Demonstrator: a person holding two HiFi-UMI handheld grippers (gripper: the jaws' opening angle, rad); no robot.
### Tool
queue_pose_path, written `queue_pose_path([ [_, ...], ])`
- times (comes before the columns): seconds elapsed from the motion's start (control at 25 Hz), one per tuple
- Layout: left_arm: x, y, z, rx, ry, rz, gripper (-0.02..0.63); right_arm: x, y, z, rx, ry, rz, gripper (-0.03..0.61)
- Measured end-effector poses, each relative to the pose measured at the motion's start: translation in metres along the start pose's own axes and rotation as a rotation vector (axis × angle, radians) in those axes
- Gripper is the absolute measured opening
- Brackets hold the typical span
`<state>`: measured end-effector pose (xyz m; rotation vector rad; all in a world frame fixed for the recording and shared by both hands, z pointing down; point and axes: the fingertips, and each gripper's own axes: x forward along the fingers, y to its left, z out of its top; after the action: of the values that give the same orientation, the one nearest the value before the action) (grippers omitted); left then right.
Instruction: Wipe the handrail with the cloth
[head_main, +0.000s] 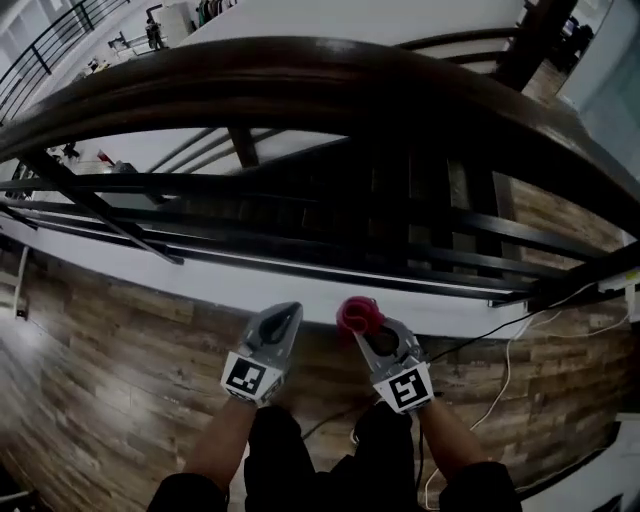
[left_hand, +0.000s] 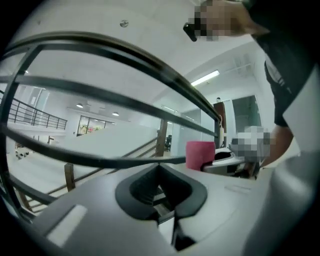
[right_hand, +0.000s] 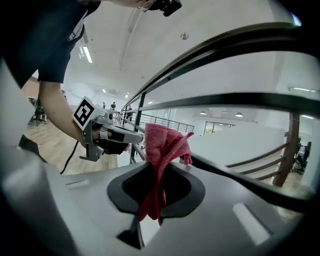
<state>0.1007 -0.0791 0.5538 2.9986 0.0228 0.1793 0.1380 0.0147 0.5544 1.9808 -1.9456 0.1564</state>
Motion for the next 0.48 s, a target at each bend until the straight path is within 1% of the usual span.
queue_pose_path([
  [0.08, -0.013, -0.004, 0.043, -0.012, -0.002, 0.003, 0.000, -0.016, -0.007, 0.033, 0.034, 0.013, -0.016, 0.043],
  [0.12, -0.020, -0.006, 0.064, -0.032, 0.003, 0.005, 0.000, -0.025, -0.011, 0.049, 0.060, 0.028, -0.030, 0.043],
  [0.2, -0.034, -0.010, 0.102, -0.079, 0.014, 0.013, 0.000, -0.042, -0.016, 0.080, 0.115, 0.052, -0.071, 0.043],
  [0.28, -0.039, -0.015, 0.141, -0.100, 0.007, 0.014, 0.000, -0.059, -0.025, 0.112, 0.175, 0.044, -0.123, 0.043],
  [0.32, -0.043, -0.018, 0.163, -0.103, 0.000, 0.015, 0.000, -0.067, -0.029, 0.130, 0.190, 0.034, -0.142, 0.043],
  [0.4, -0.054, -0.022, 0.205, -0.106, -0.013, 0.027, 0.000, -0.082, -0.034, 0.174, 0.182, 0.008, -0.175, 0.043],
  [0.48, -0.060, -0.019, 0.248, -0.092, -0.038, 0.029, 0.000, -0.096, -0.048, 0.219, 0.172, -0.034, -0.233, 0.043],
])
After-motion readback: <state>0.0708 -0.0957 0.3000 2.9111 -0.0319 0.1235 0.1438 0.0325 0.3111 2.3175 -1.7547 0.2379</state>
